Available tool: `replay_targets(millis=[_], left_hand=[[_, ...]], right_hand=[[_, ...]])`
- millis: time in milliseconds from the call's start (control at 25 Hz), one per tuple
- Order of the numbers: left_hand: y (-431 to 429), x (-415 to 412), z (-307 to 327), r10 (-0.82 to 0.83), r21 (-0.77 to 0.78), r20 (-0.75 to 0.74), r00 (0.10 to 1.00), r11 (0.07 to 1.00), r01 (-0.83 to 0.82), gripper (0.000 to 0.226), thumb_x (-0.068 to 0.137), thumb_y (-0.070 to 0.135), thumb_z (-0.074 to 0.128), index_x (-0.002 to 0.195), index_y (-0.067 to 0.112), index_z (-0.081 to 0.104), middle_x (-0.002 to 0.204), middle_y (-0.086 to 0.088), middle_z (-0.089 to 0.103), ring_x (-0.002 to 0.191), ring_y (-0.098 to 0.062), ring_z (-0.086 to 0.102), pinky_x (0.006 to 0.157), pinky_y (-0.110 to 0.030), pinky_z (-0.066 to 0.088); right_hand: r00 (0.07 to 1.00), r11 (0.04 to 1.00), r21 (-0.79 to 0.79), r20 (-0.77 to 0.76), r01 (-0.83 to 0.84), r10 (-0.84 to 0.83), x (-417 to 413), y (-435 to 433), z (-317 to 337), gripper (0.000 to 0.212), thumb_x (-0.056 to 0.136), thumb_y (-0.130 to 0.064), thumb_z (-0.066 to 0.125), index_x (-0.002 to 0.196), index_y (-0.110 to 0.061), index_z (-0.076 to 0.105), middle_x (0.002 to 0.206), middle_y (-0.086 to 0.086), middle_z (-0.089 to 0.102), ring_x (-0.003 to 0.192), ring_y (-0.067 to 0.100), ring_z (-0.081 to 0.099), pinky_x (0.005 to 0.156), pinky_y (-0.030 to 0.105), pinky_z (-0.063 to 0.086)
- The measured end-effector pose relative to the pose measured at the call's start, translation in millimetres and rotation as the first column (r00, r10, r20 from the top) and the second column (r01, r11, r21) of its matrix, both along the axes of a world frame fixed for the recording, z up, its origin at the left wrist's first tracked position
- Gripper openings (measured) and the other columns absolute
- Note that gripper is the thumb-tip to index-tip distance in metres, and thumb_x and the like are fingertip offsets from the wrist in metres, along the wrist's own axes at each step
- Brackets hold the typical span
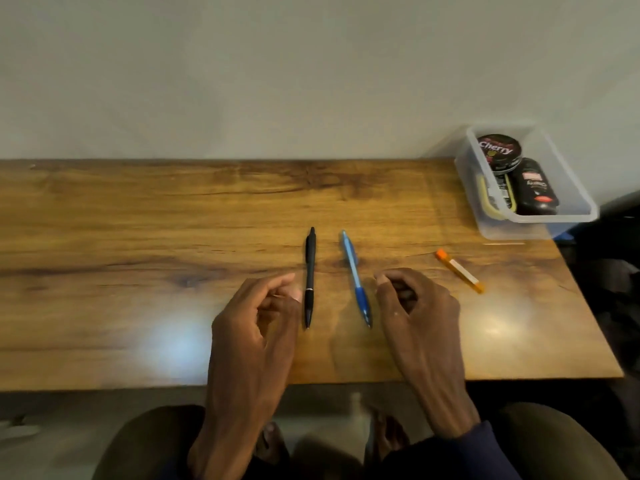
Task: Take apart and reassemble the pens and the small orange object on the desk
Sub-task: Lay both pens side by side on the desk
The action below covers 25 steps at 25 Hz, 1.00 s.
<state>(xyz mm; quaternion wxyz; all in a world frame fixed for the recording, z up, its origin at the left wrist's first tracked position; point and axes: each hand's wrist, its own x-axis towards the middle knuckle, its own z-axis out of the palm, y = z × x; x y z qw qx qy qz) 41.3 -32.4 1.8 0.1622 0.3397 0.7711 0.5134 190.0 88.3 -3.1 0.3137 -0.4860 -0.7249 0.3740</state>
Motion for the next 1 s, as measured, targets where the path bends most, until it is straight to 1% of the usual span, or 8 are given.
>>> replay_targets(millis=[80,240,320,440,600,760,880,1000], left_hand=[[-0.9,0.6,2.1,-0.023,-0.006,-0.026,0.999,1.0,0.022,0.028,0.098,0.048,0.063,0.119,0.031,0.071,0.101,0.027,0.068,0.101,0.01,0.064,0.081,-0.002,0.046],[2.9,-1.9,-3.4,-0.046,-0.073,-0.065,0.997,0.997,0.041,0.032,0.095,0.046,0.059,0.117,0.028,0.072,0.103,0.021,0.069,0.099,0.0,0.067,0.081,-0.012,0.053],[6.5,-0.7,-4.3,-0.042,-0.108,-0.078,0.996,0.994,0.034,0.031,0.094,0.047,0.059,0.116,0.03,0.072,0.103,0.022,0.067,0.099,0.0,0.066,0.08,-0.019,0.055],[10.2,1.8,-6.2,-0.039,-0.122,-0.089,0.995,0.992,0.028,0.025,0.095,0.043,0.064,0.115,0.03,0.072,0.104,0.019,0.066,0.097,-0.003,0.066,0.081,-0.029,0.057],[11.0,6.5,-2.7,-0.035,-0.129,-0.054,0.998,0.991,0.028,0.023,0.095,0.035,0.066,0.117,0.031,0.072,0.104,0.02,0.066,0.099,-0.003,0.065,0.083,-0.032,0.057],[10.6,4.2,3.8,-0.032,-0.165,-0.084,0.996,0.986,0.018,0.029,0.096,0.039,0.061,0.119,0.025,0.071,0.107,0.014,0.068,0.098,-0.004,0.065,0.083,-0.038,0.06],[15.5,-2.8,9.5,-0.059,-0.226,-0.123,0.991,0.974,0.03,0.034,0.096,0.044,0.057,0.12,0.024,0.07,0.107,0.013,0.067,0.096,-0.004,0.065,0.081,-0.038,0.06],[25.2,-12.8,11.9,-0.148,-0.294,-0.166,0.975,0.951,0.095,0.031,0.098,0.049,0.053,0.116,0.03,0.07,0.101,0.02,0.06,0.094,-0.001,0.06,0.08,-0.03,0.055]], right_hand=[[1.0,1.0,0.003,0.002,-0.005,0.005,0.5,-0.1,2.0,0.007,0.098,-0.025,0.065,0.097,-0.028,0.07,0.089,-0.018,0.069,0.092,-0.008,0.064,0.07,0.001,0.046],[0.999,1.0,-0.014,0.047,-0.006,0.006,-2.0,6.8,1.8,0.012,0.096,-0.032,0.061,0.099,-0.029,0.072,0.088,-0.021,0.069,0.092,-0.009,0.064,0.072,0.003,0.048],[0.998,1.0,-0.006,0.058,-0.005,0.005,-4.9,6.5,2.9,0.014,0.094,-0.033,0.06,0.099,-0.028,0.072,0.089,-0.02,0.069,0.092,-0.004,0.066,0.075,0.006,0.051],[0.995,0.998,0.069,0.099,0.0,-0.007,-9.1,5.1,2.0,0.013,0.093,-0.029,0.062,0.098,-0.024,0.073,0.088,-0.012,0.072,0.079,0.002,0.068,0.076,0.015,0.054],[0.997,0.993,0.118,0.079,-0.005,-0.005,-9.3,3.1,1.2,0.008,0.095,-0.02,0.065,0.097,-0.022,0.073,0.087,-0.008,0.072,0.078,0.004,0.068,0.07,0.021,0.055],[0.994,0.987,0.151,0.101,-0.051,0.036,-8.3,4.0,2.3,0.008,0.098,-0.012,0.066,0.094,-0.015,0.073,0.083,-0.003,0.071,0.076,0.009,0.067,0.065,0.036,0.058],[0.989,0.987,0.116,0.114,-0.109,0.096,-9.7,14.7,7.6,0.012,0.1,-0.015,0.063,0.095,-0.015,0.074,0.084,-0.005,0.071,0.076,0.008,0.066,0.066,0.034,0.056],[0.975,0.982,0.075,0.152,-0.174,0.161,-13.1,30.2,8.3,0.02,0.103,-0.023,0.058,0.092,-0.017,0.073,0.078,-0.007,0.069,0.07,0.006,0.064,0.062,0.029,0.052]])
